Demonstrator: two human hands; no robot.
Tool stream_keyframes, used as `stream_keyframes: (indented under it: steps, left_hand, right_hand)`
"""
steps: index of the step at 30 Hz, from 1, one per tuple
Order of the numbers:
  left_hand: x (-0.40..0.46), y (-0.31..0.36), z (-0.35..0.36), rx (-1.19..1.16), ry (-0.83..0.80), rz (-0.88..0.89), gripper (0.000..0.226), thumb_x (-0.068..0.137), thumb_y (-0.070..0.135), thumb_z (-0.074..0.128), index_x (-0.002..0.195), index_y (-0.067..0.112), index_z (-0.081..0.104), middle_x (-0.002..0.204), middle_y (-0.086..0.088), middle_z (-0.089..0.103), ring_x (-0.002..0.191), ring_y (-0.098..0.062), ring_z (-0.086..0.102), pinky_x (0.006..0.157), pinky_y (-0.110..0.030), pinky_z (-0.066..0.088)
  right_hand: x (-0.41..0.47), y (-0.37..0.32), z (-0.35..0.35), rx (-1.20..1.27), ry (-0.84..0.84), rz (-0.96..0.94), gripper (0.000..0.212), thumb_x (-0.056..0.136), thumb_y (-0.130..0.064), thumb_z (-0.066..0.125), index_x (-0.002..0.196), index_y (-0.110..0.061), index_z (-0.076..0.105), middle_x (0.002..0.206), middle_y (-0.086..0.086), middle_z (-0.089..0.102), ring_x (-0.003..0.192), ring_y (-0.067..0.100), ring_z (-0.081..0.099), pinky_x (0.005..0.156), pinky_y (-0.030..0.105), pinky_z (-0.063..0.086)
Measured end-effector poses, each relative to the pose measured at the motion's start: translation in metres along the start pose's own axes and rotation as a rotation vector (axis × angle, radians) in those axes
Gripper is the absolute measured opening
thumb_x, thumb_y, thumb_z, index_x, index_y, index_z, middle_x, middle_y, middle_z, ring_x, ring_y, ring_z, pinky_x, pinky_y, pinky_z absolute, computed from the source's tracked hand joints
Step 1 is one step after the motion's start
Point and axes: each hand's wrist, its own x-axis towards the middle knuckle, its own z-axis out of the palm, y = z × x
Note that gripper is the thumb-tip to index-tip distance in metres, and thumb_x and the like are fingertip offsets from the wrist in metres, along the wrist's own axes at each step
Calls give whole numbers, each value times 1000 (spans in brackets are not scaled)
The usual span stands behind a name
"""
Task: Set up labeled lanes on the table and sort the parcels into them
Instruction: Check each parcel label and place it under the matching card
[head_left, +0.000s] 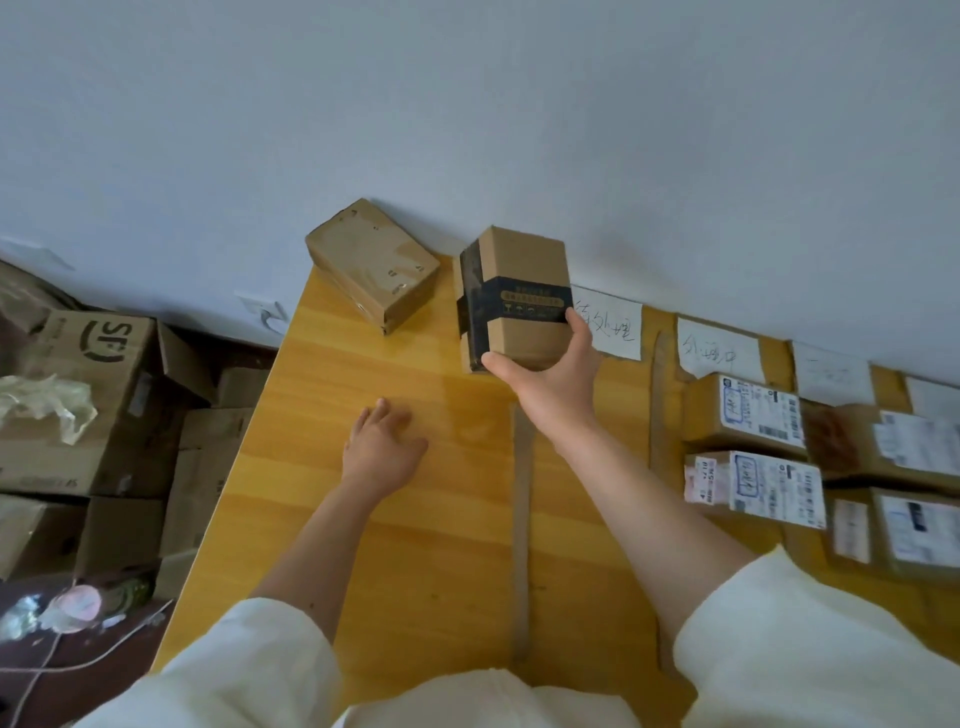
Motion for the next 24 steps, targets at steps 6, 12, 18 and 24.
stream_keyframes:
  steps: [6, 12, 18, 24]
  left_hand:
    - [-31, 31, 6, -666, -30, -92, 50, 95, 48, 49, 133, 16, 56, 130, -5, 61, 118, -24, 56, 101, -38, 45]
    - [-66, 67, 13, -1076, -266, -129, 58, 93, 62, 37, 125, 19, 59, 119, -4, 67, 112, -21, 61, 95, -42, 50]
    - [-94, 103, 15, -1183, -430, 23, 61, 88, 66, 41, 120, 20, 63, 111, -4, 71, 101, -20, 65, 100, -44, 47]
    - [-111, 127, 31, -1083, -440, 111, 40, 82, 55, 54, 108, 27, 68, 102, 2, 72, 97, -19, 61, 99, -41, 43]
  right_hand:
    - [-34, 5, -42, 642, -375, 307, 81, 74, -39, 78, 141, -22, 36, 134, 12, 52, 122, 25, 55, 105, 42, 46]
    - [-63, 27, -84, 1134, -599, 621, 84, 70, -55, 71, 137, -8, 51, 134, 25, 51, 121, 39, 52, 99, 44, 48]
    - [-79, 51, -114, 1276, -586, 696, 89, 66, -62, 68, 134, -7, 55, 126, 25, 54, 114, 38, 53, 96, 43, 47]
    - [-88, 71, -138, 1342, -589, 749, 88, 74, -72, 56, 134, -7, 53, 115, 26, 63, 104, 40, 62, 90, 43, 48]
